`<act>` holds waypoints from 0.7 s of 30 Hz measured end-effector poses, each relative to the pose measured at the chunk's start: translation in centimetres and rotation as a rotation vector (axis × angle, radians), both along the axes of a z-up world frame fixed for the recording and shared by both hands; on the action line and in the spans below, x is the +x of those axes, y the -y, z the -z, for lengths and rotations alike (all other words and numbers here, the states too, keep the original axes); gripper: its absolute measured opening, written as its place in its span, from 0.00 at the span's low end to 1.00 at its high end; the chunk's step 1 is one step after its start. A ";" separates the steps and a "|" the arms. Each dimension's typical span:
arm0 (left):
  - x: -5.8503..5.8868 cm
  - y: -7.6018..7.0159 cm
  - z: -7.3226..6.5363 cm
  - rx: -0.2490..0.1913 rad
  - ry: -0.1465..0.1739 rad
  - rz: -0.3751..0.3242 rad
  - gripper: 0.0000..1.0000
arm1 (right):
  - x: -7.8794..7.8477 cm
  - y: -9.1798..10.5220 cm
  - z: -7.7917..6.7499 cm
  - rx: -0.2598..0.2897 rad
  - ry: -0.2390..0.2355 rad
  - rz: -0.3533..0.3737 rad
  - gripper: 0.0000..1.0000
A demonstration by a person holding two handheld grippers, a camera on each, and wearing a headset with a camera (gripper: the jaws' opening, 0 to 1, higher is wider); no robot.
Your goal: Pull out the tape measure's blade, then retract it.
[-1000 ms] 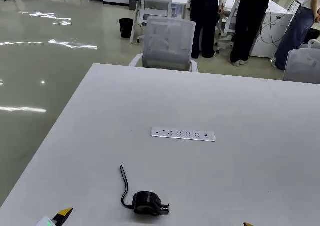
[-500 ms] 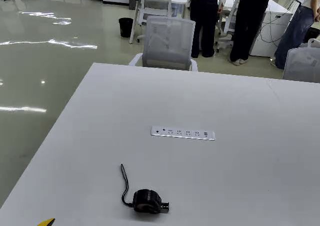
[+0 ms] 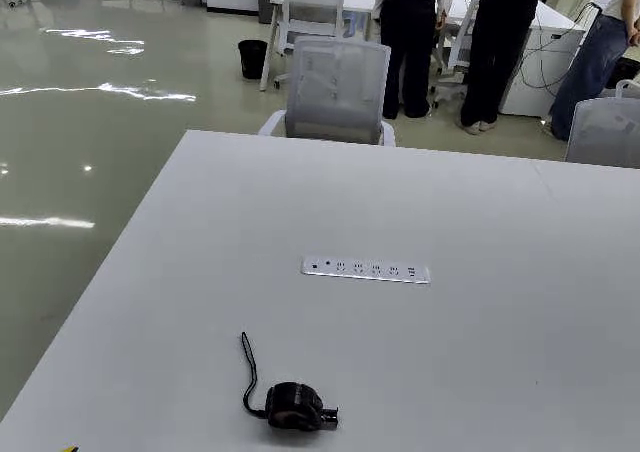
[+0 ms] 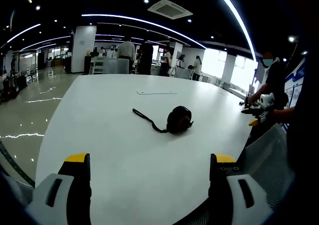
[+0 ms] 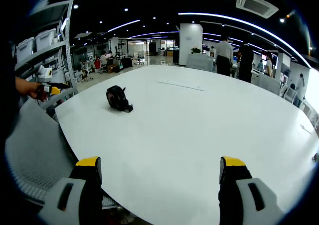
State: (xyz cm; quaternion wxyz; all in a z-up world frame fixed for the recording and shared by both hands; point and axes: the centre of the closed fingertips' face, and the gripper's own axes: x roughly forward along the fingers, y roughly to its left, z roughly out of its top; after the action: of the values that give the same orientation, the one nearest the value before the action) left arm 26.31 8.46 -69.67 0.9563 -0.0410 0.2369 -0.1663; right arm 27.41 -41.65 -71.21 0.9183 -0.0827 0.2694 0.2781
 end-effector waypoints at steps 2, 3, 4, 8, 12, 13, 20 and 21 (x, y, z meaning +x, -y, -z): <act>0.0 0.2 0.0 -0.011 0.000 -0.005 0.99 | 0.2 -0.5 -0.3 0.014 0.006 0.004 1.00; 0.0 0.3 0.0 -0.009 0.002 -0.003 0.99 | 0.2 -0.7 -0.3 0.011 0.008 0.005 1.00; 0.0 0.4 0.1 -0.007 0.000 0.003 0.99 | 0.3 -0.7 -0.1 0.010 0.005 0.006 1.00; -0.2 0.2 0.2 -0.012 -0.006 0.001 0.99 | 0.5 -0.6 0.1 0.025 -0.002 0.012 1.00; -0.1 -0.2 0.0 -0.012 0.000 -0.008 0.99 | 0.5 -0.5 -0.1 0.018 0.001 0.008 1.00; -0.2 -0.2 -0.1 -0.010 0.003 -0.007 0.99 | 0.5 -0.4 -0.1 0.017 0.002 0.008 1.00; -0.3 -0.5 0.1 -0.018 0.000 -0.019 0.99 | -0.1 0.1 0.6 -0.018 -0.012 0.001 1.00; -0.4 -0.5 0.1 -0.018 0.001 -0.018 0.99 | -0.2 0.1 0.6 -0.018 -0.012 0.002 1.00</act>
State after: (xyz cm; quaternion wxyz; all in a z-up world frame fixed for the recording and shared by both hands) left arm 25.92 8.95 -69.79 0.9575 -0.0518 0.2344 -0.1597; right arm 27.22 -41.80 -71.82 0.9161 -0.0890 0.2774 0.2754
